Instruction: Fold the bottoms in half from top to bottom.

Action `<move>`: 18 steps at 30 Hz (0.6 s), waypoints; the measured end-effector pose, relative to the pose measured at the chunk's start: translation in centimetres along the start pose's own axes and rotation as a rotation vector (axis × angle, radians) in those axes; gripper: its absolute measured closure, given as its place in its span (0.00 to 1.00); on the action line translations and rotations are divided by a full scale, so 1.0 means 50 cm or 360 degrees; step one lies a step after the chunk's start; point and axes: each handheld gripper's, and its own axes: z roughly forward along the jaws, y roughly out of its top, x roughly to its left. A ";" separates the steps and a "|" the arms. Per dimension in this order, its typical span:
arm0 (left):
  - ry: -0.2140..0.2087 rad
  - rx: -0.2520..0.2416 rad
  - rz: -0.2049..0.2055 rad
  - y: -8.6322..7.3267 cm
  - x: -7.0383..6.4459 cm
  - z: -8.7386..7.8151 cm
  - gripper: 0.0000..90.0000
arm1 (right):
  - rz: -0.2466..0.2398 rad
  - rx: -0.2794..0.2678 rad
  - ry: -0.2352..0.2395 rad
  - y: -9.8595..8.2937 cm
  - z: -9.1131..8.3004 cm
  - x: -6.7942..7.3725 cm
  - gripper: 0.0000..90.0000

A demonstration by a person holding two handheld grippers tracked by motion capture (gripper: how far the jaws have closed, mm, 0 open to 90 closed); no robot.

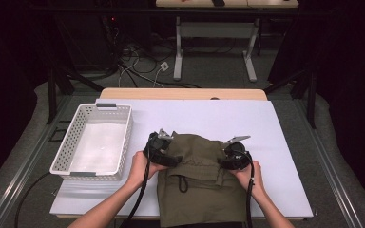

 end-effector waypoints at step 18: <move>-0.0120 -0.0129 0.0113 -0.026 -0.040 -0.041 0.93 | -0.0137 -0.0227 -0.0060 0.015 -0.072 0.025 0.96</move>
